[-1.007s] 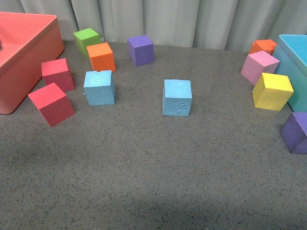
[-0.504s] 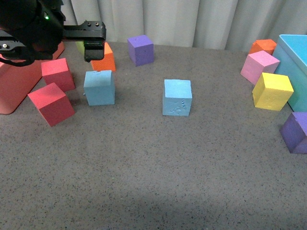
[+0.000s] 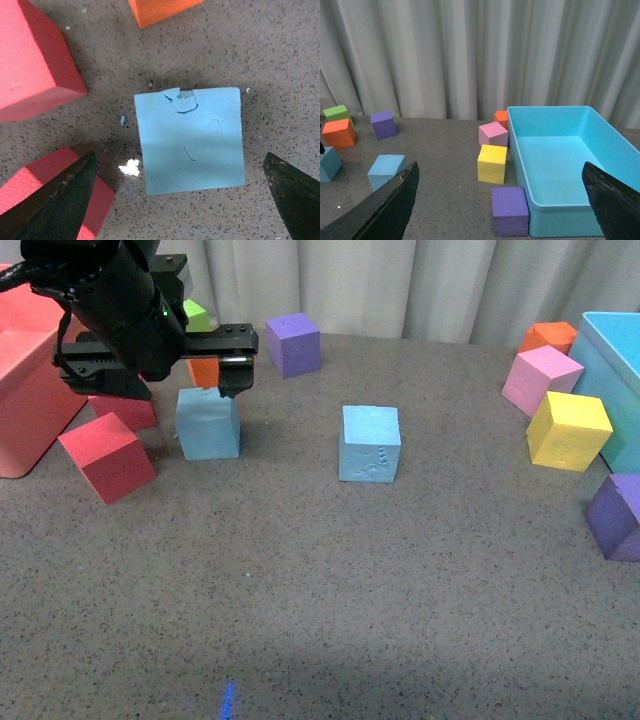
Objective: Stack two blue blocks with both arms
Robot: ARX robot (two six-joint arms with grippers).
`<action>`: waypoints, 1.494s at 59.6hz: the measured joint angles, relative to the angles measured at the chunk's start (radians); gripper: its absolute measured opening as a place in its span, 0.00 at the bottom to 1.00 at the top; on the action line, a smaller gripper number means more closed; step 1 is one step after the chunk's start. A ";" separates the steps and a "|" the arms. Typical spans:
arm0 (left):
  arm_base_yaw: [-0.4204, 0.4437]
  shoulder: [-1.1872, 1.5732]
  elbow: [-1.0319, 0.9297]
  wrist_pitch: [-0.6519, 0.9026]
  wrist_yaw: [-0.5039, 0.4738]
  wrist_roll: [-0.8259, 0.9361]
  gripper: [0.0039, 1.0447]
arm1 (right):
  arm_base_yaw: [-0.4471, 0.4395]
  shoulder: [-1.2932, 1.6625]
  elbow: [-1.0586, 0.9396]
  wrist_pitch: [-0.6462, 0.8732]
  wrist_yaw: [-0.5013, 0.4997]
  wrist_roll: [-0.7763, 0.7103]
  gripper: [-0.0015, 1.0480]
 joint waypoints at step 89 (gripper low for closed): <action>-0.309 -0.034 0.179 -0.263 -0.086 -0.210 0.45 | 0.000 0.000 0.000 0.000 0.000 0.000 0.91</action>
